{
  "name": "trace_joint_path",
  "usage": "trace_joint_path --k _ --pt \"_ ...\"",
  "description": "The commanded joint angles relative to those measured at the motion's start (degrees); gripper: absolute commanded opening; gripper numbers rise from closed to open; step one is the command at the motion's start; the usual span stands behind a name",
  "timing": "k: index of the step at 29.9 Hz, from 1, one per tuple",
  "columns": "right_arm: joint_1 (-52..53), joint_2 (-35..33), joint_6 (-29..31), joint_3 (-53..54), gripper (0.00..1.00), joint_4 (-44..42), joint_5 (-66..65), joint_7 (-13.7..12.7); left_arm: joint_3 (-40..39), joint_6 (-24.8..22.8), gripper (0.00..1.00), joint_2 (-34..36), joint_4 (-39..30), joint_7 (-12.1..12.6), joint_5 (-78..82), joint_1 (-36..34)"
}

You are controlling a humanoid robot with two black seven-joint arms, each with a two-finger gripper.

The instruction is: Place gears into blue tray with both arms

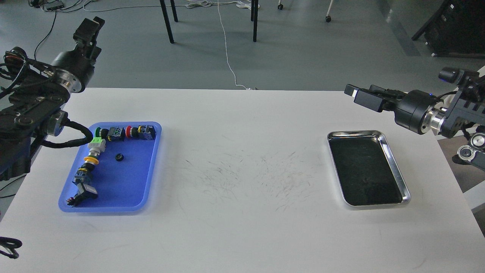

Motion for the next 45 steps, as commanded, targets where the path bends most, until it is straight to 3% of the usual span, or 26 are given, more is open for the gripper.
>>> trace_joint_path --k 1,6,11,16,19,26,34,45 --pt "1.4 -0.3 3.2 -0.1 0.97 0.0 -4.8 0.7 -0.4 -1.5 0.99 -0.8 1.8 -0.1 -2.4 0.1" --pt "2.6 -0.9 9.7 -0.1 0.98 -0.1 -12.6 1.1 -1.7 -2.6 0.99 -2.6 2.6 0.6 -11.5 1.0" --pt "3.4 -1.1 14.4 -0.1 0.98 0.2 -22.2 4.9 -2.7 -6.9 0.99 -2.7 2.7 1.5 -15.0 1.2" --pt "5.8 -1.1 18.8 -1.9 0.97 0.2 -29.5 9.5 -8.3 -13.6 0.99 -2.7 2.9 7.7 -21.1 1.8" --pt "9.2 -0.8 19.1 -6.5 0.97 0.1 -30.8 10.3 -10.3 -13.6 0.99 -2.8 3.0 10.5 -22.5 2.7" --pt "16.9 -0.7 19.1 -20.9 0.95 -0.2 -30.9 10.9 -10.4 -14.3 0.99 -3.0 3.2 11.3 -22.5 2.9" --pt "14.8 -0.1 18.9 -23.8 0.89 -4.4 -30.9 10.9 -10.0 -14.5 0.99 -4.8 5.2 10.9 -22.5 3.6" --pt "9.0 6.4 17.8 -25.0 0.81 -10.9 -31.1 10.9 -10.4 -14.3 0.99 -4.5 5.2 10.7 -22.6 3.6"
